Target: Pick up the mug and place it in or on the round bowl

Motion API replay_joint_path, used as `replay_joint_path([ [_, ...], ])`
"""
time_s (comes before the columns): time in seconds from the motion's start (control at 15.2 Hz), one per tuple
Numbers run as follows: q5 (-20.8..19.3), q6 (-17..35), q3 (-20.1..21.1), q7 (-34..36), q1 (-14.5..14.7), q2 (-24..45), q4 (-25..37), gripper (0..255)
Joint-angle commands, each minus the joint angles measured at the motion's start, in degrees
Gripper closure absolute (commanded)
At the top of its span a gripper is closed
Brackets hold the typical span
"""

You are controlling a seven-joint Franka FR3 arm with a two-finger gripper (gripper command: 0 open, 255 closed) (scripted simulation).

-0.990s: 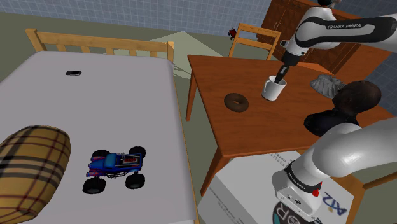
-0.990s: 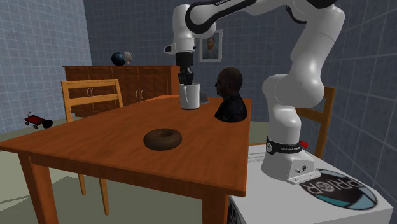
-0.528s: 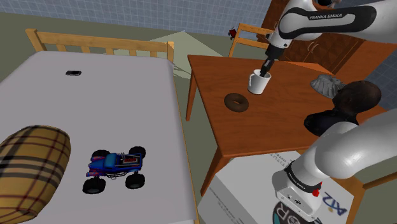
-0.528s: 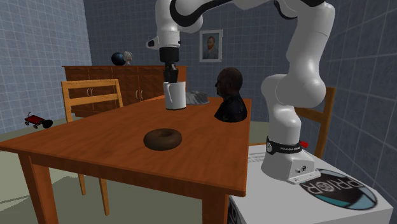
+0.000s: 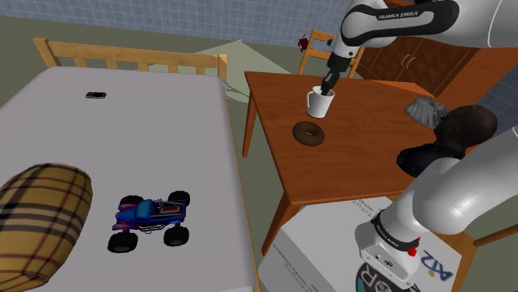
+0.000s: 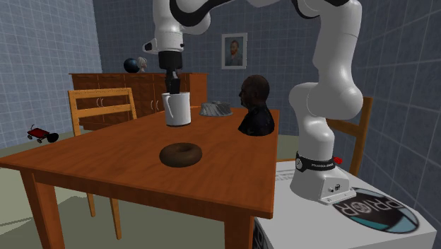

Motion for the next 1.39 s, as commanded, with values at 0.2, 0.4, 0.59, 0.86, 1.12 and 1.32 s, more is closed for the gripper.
replay_joint_path([
  [0.2, 0.4, 3.8, -0.2, -0.3, 0.0, 1.1, -2.7, 255],
  [0.4, 0.6, 6.1, -0.3, -0.6, 0.0, 1.9, -4.3, 255],
  [0.59, 0.9, 8.4, -0.4, -0.9, 0.0, 2.7, -5.8, 255],
  [0.86, 1.6, 12.0, -0.6, -1.5, 0.1, 4.3, -7.9, 255],
  [1.12, 1.6, 12.0, -0.6, -1.5, 0.1, 4.3, -7.9, 255],
  [1.32, 1.6, 12.0, -0.6, -1.5, 0.1, 4.3, -7.9, 255],
])
